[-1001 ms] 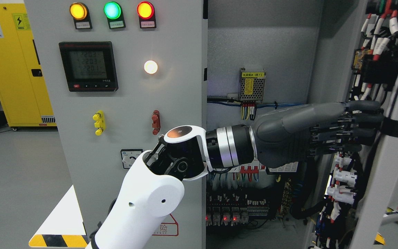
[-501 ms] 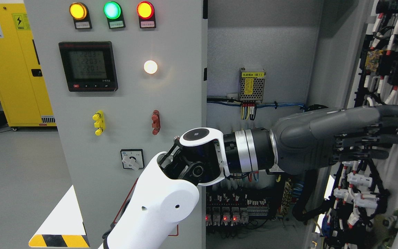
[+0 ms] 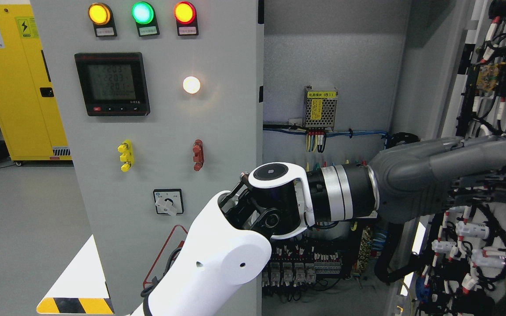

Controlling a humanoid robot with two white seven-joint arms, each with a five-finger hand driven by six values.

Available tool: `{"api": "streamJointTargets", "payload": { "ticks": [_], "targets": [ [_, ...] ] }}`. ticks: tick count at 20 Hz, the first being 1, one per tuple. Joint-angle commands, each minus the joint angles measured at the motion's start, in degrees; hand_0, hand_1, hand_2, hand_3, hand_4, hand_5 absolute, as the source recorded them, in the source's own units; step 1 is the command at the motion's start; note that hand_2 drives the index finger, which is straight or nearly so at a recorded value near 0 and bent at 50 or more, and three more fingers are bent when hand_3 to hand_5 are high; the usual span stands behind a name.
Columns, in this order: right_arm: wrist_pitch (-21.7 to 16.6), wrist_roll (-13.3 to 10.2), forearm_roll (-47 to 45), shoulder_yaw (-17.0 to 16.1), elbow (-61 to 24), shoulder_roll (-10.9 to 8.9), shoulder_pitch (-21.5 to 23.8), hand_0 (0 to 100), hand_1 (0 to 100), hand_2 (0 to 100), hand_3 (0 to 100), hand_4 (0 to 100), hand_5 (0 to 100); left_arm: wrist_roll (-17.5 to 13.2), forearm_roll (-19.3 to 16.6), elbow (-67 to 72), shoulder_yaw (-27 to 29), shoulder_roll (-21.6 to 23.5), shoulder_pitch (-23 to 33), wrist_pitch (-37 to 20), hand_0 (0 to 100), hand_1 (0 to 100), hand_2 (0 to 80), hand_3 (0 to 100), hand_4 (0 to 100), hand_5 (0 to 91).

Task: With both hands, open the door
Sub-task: 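Swing the push-button door outward with the left hand, then withdraw the left hand down and out of the cabinet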

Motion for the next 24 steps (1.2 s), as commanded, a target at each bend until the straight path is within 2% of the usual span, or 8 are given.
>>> {"api": "streamJointTargets", "payload": {
  "ticks": [1, 4, 7, 17, 19, 24],
  "targets": [
    [-0.02, 0.02, 0.00, 0.02, 1.14, 0.18, 1.76, 0, 50, 4, 0, 0, 0, 0.08, 1.14, 1.41, -4.47, -0.98, -1.62, -0.67, 12, 56, 0.0, 0, 0, 0.0],
    [-0.02, 0.02, 0.00, 0.02, 1.14, 0.18, 1.85, 0, 50, 4, 0, 0, 0, 0.16, 2.53, 1.41, -5.25, -1.15, -2.85, -0.76, 12, 56, 0.0, 0, 0, 0.0],
    [-0.02, 0.02, 0.00, 0.02, 1.14, 0.18, 1.85, 0, 50, 4, 0, 0, 0, 2.35, 5.35, 1.59, -7.80, -1.15, -5.22, -1.63, 12, 56, 0.0, 0, 0, 0.0],
    [-0.02, 0.02, 0.00, 0.02, 1.14, 0.18, 1.85, 0, 50, 4, 0, 0, 0, 3.15, 5.18, 2.91, -7.99, -0.80, -4.88, -1.55, 12, 56, 0.0, 0, 0, 0.0],
    [-0.02, 0.02, 0.00, 0.02, 1.14, 0.18, 1.85, 0, 50, 4, 0, 0, 0, 3.15, 5.01, 1.16, -6.24, -0.80, -3.57, -1.03, 12, 56, 0.0, 0, 0, 0.0],
    [-0.02, 0.02, 0.00, 0.02, 1.14, 0.18, 1.85, 0, 50, 4, 0, 0, 0, 3.24, 4.48, -2.10, 3.60, -0.36, 0.04, 1.97, 12, 56, 0.0, 0, 0, 0.0]
  ]
}}
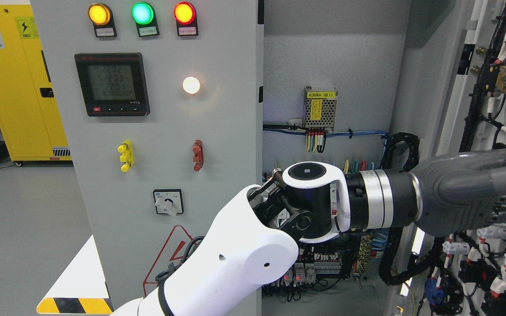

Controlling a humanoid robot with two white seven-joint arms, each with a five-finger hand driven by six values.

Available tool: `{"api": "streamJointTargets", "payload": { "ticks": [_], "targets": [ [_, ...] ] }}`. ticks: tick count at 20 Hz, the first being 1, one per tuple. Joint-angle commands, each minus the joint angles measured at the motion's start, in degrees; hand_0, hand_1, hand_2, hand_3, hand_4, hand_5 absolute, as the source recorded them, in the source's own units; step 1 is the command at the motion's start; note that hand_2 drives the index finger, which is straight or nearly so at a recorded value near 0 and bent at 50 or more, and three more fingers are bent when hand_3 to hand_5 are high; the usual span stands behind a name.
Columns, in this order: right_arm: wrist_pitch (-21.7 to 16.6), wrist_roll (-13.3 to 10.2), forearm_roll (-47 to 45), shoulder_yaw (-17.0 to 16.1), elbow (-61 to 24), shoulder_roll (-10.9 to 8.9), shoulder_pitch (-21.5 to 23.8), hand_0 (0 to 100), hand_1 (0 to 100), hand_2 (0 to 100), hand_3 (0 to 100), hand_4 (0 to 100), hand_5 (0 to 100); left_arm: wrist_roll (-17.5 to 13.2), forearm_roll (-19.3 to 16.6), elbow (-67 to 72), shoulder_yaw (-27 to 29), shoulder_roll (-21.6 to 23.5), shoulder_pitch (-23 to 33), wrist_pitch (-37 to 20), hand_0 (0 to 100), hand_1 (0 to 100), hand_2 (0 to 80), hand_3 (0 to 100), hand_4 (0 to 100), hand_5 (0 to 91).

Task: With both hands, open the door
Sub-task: 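Withdraw the left hand down and out of the cabinet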

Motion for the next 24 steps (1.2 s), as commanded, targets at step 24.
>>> {"api": "streamJointTargets", "payload": {
  "ticks": [24],
  "targets": [
    [-0.02, 0.06, 0.00, 0.00, 1.14, 0.18, 1.85, 0, 50, 4, 0, 0, 0, 0.21, -22.65, -22.61, 16.93, 23.12, 54.10, -5.40, 12, 56, 0.0, 0, 0, 0.0]
  ]
}}
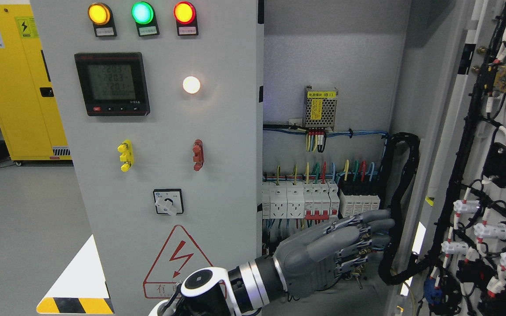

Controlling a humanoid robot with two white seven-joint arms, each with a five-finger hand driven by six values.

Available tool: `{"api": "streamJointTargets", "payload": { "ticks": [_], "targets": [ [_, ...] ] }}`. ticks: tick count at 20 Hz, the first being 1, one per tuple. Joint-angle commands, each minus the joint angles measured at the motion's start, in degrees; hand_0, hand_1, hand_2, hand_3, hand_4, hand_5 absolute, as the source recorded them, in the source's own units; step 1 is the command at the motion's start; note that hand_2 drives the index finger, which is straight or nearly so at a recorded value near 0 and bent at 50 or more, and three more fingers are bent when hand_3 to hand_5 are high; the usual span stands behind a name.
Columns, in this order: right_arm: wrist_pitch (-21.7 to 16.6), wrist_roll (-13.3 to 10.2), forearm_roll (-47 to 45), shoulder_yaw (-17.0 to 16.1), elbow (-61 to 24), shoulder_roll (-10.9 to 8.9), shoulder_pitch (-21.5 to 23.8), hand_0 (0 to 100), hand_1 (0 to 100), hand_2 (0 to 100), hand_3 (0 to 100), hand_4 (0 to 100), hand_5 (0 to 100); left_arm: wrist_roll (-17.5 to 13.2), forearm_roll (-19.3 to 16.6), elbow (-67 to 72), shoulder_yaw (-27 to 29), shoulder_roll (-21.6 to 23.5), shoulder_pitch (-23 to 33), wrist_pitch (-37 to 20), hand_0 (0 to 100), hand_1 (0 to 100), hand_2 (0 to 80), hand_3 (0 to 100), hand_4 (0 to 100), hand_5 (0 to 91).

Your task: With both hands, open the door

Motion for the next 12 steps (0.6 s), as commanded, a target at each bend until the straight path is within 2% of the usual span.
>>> {"api": "streamJointTargets", "payload": {
  "ticks": [1, 4, 7, 10, 12],
  "targets": [
    [-0.02, 0.00, 0.00, -0.06, 1.14, 0.18, 1.84, 0, 50, 4, 0, 0, 0, -0.04, -6.61, -5.70, 5.35, 11.35, 15.23, -0.87, 12, 56, 0.0, 0, 0, 0.0],
    [-0.02, 0.00, 0.00, 0.03, 1.14, 0.18, 1.84, 0, 50, 4, 0, 0, 0, -0.04, -7.31, -3.68, 8.61, 12.95, 24.63, -0.87, 12, 56, 0.0, 0, 0, 0.0],
    [-0.02, 0.09, 0.00, -0.06, 1.14, 0.18, 1.84, 0, 50, 4, 0, 0, 0, -0.13, -10.21, 1.14, 11.07, 13.74, 33.16, -1.04, 12, 56, 0.0, 0, 0, 0.0],
    [-0.02, 0.09, 0.00, -0.06, 1.14, 0.18, 1.84, 0, 50, 4, 0, 0, 0, -0.13, -12.32, 9.04, 13.36, 12.60, 39.58, -4.63, 12, 56, 0.0, 0, 0, 0.0],
    [-0.02, 0.00, 0.00, -0.06, 1.14, 0.18, 1.84, 0, 50, 4, 0, 0, 0, -0.13, -12.50, 14.84, 13.36, 12.33, 42.49, -8.06, 12, 56, 0.0, 0, 0, 0.0]
  ]
}}
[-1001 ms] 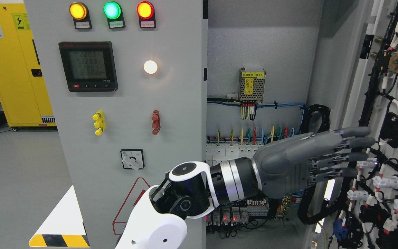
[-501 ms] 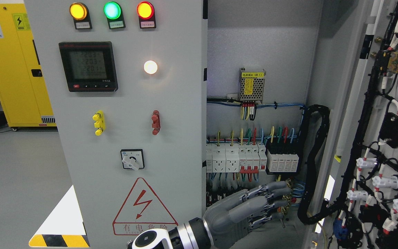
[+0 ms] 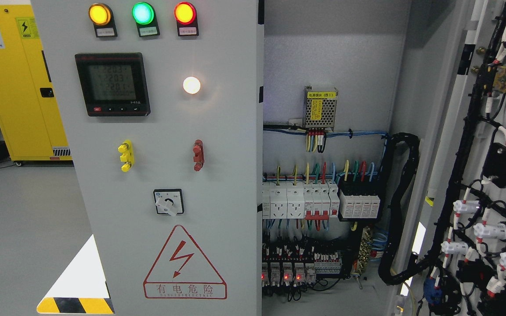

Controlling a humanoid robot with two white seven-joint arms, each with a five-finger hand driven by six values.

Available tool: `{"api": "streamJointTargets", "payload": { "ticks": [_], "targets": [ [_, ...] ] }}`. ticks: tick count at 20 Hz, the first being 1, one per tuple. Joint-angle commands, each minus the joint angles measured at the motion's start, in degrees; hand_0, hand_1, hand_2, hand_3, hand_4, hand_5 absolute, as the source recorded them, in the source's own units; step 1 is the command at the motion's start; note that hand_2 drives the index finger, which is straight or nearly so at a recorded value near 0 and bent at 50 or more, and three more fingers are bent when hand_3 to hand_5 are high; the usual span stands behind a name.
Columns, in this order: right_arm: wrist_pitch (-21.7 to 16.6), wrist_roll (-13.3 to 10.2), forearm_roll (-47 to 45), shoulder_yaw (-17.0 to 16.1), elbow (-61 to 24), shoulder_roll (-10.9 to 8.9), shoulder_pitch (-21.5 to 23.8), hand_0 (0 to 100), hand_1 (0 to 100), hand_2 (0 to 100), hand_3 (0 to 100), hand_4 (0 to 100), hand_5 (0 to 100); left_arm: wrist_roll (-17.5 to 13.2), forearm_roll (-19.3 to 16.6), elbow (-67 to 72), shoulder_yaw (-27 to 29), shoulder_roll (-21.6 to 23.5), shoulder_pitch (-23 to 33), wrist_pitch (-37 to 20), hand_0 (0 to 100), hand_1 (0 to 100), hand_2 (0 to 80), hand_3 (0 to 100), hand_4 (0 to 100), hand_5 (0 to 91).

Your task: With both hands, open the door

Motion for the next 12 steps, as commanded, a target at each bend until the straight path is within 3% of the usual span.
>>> {"api": "streamJointTargets", "payload": {
  "ticks": [1, 6, 12],
  "targets": [
    [-0.02, -0.01, 0.00, -0.04, 1.14, 0.18, 1.85, 0, 50, 4, 0, 0, 0, -0.26, -3.03, 15.97, 6.15, 4.03, 13.16, -5.17, 12, 56, 0.0, 0, 0, 0.0],
    [-0.02, -0.01, 0.00, -0.04, 1.14, 0.18, 1.85, 0, 50, 4, 0, 0, 0, -0.35, -2.94, 38.44, 6.50, 3.07, 12.91, -13.44, 12, 56, 0.0, 0, 0, 0.0],
    [-0.02, -0.01, 0.00, 0.05, 1.14, 0.18, 1.85, 0, 50, 4, 0, 0, 0, -0.35, -3.03, 79.15, 9.84, -7.12, 5.88, -18.89, 12, 56, 0.0, 0, 0, 0.0]
  ]
}}
